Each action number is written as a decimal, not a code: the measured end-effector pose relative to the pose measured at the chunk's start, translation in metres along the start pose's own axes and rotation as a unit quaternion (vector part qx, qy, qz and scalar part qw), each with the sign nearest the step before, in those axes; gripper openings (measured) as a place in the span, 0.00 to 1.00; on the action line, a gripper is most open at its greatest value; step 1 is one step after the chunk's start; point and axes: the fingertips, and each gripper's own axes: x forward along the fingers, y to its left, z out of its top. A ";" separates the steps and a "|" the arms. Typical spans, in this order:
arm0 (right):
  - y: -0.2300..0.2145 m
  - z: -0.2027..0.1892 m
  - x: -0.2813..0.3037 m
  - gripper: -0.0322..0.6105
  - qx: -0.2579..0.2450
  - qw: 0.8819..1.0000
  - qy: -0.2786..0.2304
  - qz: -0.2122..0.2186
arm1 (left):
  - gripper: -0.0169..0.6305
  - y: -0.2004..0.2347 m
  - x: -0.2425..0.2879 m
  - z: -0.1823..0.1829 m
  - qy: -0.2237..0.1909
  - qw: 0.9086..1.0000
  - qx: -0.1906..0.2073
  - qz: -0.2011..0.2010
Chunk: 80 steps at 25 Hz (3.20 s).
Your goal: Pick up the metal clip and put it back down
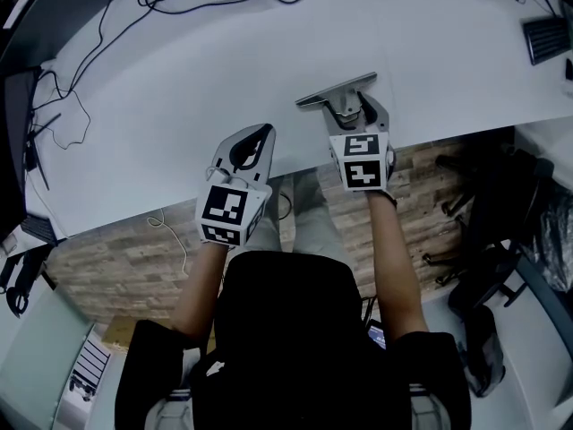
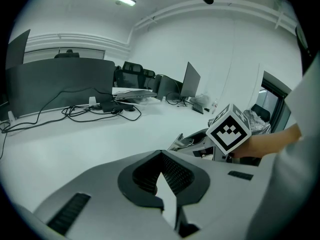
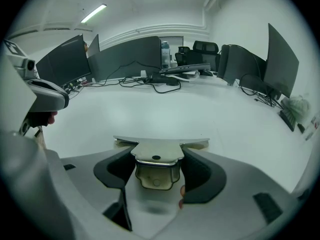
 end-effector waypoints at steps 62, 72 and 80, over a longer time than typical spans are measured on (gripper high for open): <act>-0.004 0.043 -0.072 0.25 0.006 0.998 -0.052 -0.047 | 0.04 -0.009 -0.035 0.072 -0.054 0.997 0.046 -0.009; 0.005 0.063 -0.112 0.11 -0.006 0.995 -0.083 -0.059 | 0.04 -0.022 -0.056 0.097 -0.075 0.995 0.068 -0.021; 0.006 0.082 -0.150 0.09 0.010 0.988 -0.136 -0.066 | 0.04 -0.037 -0.074 0.125 -0.107 0.991 0.078 -0.031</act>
